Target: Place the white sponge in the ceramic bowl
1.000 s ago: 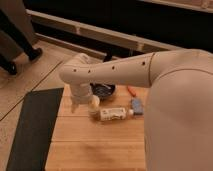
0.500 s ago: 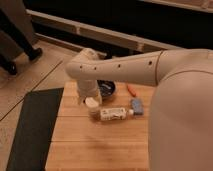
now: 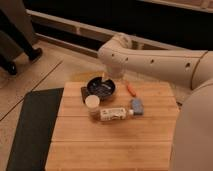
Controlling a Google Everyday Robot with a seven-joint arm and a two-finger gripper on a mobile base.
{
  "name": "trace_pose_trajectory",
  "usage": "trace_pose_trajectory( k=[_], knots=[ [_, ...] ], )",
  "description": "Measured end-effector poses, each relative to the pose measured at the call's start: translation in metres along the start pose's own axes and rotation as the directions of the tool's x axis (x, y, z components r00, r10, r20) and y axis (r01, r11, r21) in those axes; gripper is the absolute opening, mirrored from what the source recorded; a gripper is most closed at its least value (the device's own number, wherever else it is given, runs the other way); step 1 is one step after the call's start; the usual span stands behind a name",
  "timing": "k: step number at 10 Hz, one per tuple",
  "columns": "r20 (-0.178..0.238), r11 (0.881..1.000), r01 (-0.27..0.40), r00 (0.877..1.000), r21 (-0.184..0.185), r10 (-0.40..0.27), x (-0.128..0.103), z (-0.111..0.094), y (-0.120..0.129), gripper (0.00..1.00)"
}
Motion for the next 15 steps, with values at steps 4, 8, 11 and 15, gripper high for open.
trace_pose_trajectory(
  k=[4, 8, 11, 15],
  knots=[
    [0.003, 0.994, -0.106, 0.994, 0.019, 0.106, -0.019, 0.000, -0.078, 0.65],
    [-0.045, 0.984, -0.179, 0.983, -0.014, 0.178, -0.030, 0.026, -0.129, 0.65],
    [-0.094, 0.981, -0.193, 0.977, -0.027, 0.189, -0.027, 0.052, -0.137, 0.65],
    [-0.088, 0.981, -0.190, 0.978, -0.027, 0.187, -0.028, 0.050, -0.138, 0.65]
  ],
)
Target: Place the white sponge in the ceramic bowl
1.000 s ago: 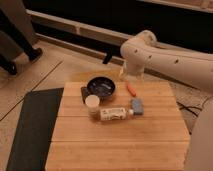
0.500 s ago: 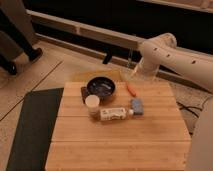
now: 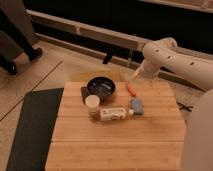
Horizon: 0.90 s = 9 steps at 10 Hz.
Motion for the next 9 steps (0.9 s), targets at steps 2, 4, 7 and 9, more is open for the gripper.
trace_pose_trajectory(
  k=[2, 4, 7, 9],
  knots=[
    [0.056, 0.998, 0.056, 0.997, 0.017, -0.057, -0.007, -0.007, 0.000, 0.65],
    [0.133, 0.980, 0.196, 0.971, 0.044, -0.200, -0.010, -0.008, 0.004, 0.65],
    [0.062, 0.966, 0.253, 0.965, 0.057, -0.256, 0.019, 0.039, -0.009, 0.65],
    [-0.026, 0.963, 0.262, 0.965, 0.063, -0.260, 0.036, 0.077, -0.013, 0.65]
  ],
)
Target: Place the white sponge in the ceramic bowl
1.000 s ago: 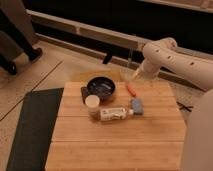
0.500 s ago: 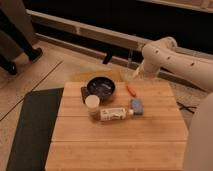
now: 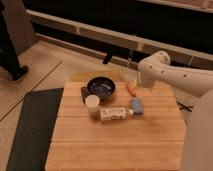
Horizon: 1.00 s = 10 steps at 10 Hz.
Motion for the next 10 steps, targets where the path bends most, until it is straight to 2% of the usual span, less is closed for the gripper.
trace_pose_trajectory(
  k=[2, 6, 7, 9, 10],
  knots=[
    [-0.052, 1.000, 0.030, 0.998, 0.008, -0.029, 0.005, 0.022, 0.009, 0.65],
    [-0.197, 0.996, 0.078, 0.978, 0.045, -0.068, 0.025, 0.068, 0.015, 0.65],
    [-0.232, 0.995, 0.078, 0.971, 0.061, -0.062, 0.028, 0.077, 0.012, 0.65],
    [-0.271, 0.995, 0.063, 0.962, 0.083, -0.039, 0.030, 0.088, 0.006, 0.65],
    [-0.303, 0.994, 0.049, 0.953, 0.101, -0.017, 0.032, 0.097, 0.000, 0.65]
  ],
)
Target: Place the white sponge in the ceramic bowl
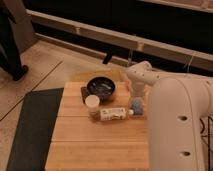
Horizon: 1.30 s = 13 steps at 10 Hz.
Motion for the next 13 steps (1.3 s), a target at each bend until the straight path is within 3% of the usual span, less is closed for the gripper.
trace_pose_trajectory(
  k=[3, 5, 7, 9, 11, 13],
  knots=[
    [-0.061, 0.999, -0.039, 0.997, -0.005, 0.038, -0.002, 0.016, 0.000, 0.61],
    [-0.074, 0.998, -0.062, 0.995, -0.032, 0.059, -0.007, 0.019, 0.001, 0.44],
    [-0.069, 0.994, -0.090, 0.994, -0.065, 0.086, -0.017, 0.015, -0.001, 0.20],
    [-0.049, 0.991, -0.105, 0.994, -0.084, 0.101, -0.025, 0.003, -0.002, 0.03],
    [0.007, 0.992, -0.084, 0.996, -0.095, 0.086, -0.043, -0.029, 0.005, 0.00],
    [0.082, 0.996, -0.022, 0.996, -0.090, 0.030, -0.069, -0.065, 0.024, 0.00]
  ],
)
